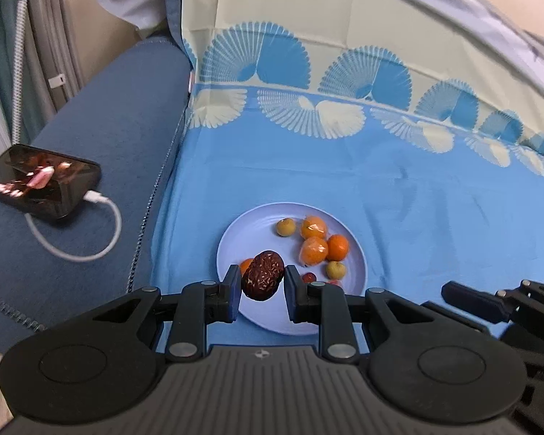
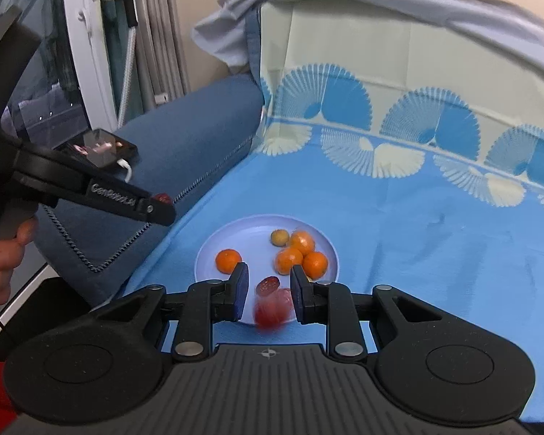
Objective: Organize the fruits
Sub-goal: 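Carry the red date and red fruit over the plate with both tools, then open both tools to drop the red date and red fruit onto the plate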
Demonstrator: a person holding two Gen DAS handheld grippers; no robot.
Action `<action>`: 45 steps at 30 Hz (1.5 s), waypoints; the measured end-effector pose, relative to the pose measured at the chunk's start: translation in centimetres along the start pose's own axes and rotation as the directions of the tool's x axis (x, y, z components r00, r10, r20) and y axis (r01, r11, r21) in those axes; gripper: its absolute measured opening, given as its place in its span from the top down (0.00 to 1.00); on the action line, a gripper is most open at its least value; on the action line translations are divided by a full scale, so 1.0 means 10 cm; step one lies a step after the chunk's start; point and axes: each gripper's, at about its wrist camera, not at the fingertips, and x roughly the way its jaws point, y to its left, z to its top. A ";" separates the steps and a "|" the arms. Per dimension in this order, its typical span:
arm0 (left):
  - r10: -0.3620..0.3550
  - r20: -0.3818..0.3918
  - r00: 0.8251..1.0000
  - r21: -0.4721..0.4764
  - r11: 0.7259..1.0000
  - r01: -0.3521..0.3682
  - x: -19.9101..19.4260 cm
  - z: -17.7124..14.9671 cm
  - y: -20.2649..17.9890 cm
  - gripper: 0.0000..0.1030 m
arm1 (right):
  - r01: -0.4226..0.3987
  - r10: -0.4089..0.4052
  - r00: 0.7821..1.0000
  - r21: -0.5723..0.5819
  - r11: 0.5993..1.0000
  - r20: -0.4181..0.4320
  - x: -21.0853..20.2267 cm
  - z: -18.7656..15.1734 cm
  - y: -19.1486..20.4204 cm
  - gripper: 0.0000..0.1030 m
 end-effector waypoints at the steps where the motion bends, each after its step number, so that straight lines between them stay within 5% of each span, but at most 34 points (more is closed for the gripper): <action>1: -0.003 -0.006 1.000 0.002 1.000 0.003 0.11 0.04 0.00 0.73 | -0.004 0.004 1.000 -0.001 1.000 -0.013 0.10 0.02 -0.01 0.74; 8: -0.003 -0.075 0.997 -0.021 1.000 0.001 0.86 0.23 0.11 0.73 | 0.029 -0.032 0.996 -0.036 0.999 -0.079 0.68 -0.11 -0.37 0.71; 10: -0.003 -0.077 0.997 -0.015 1.000 0.002 0.92 0.23 0.16 0.73 | -0.024 0.021 0.974 -0.010 1.000 -0.226 0.75 -0.38 -0.48 0.69; 13: 0.004 -0.113 0.994 -0.017 1.000 -0.006 1.02 0.19 0.18 0.73 | -0.121 0.146 0.930 0.095 0.988 -0.336 0.77 -0.78 -0.51 0.56; 15: -0.007 -0.144 0.989 -0.045 0.999 0.000 1.09 0.15 0.21 0.73 | -0.164 0.158 0.907 0.018 0.986 -0.390 0.92 -0.87 -0.35 0.57; 19: 0.001 -0.167 0.986 -0.070 0.997 -0.012 1.10 0.10 0.23 0.73 | -0.140 0.129 0.938 -0.011 0.990 -0.322 1.02 -0.76 -0.35 0.62; 21: -0.003 -0.153 0.988 -0.059 0.998 -0.006 1.05 0.09 0.23 0.73 | -0.084 0.070 0.973 -0.057 0.995 -0.219 0.91 -0.62 -0.43 0.50; 23: 0.007 -0.142 0.990 -0.036 0.999 -0.012 1.01 0.09 0.22 0.73 | 0.038 -0.050 0.992 -0.106 0.994 -0.112 0.82 -0.52 -0.58 0.21; 29: 0.006 -0.133 0.991 -0.069 0.998 -0.015 0.97 0.12 0.21 0.73 | 0.261 -0.260 0.965 -0.081 0.962 0.020 0.96 -0.39 -1.02 0.02; 36: 0.010 -0.135 0.991 -0.061 0.998 -0.018 0.95 0.14 0.15 0.73 | 0.381 -0.382 0.918 0.032 0.924 0.103 1.55 -0.39 -1.33 0.01; 39: 0.011 -0.138 0.990 -0.051 0.999 -0.019 1.03 0.20 0.11 0.73 | 0.425 -0.428 0.899 0.050 0.904 0.093 1.85 -0.37 -1.51 0.01; 45: 0.025 -0.209 0.978 -0.009 1.000 -0.027 1.28 0.49 0.00 0.73 | 0.405 -0.408 0.913 0.111 0.907 -0.002 1.90 -0.27 -1.75 0.01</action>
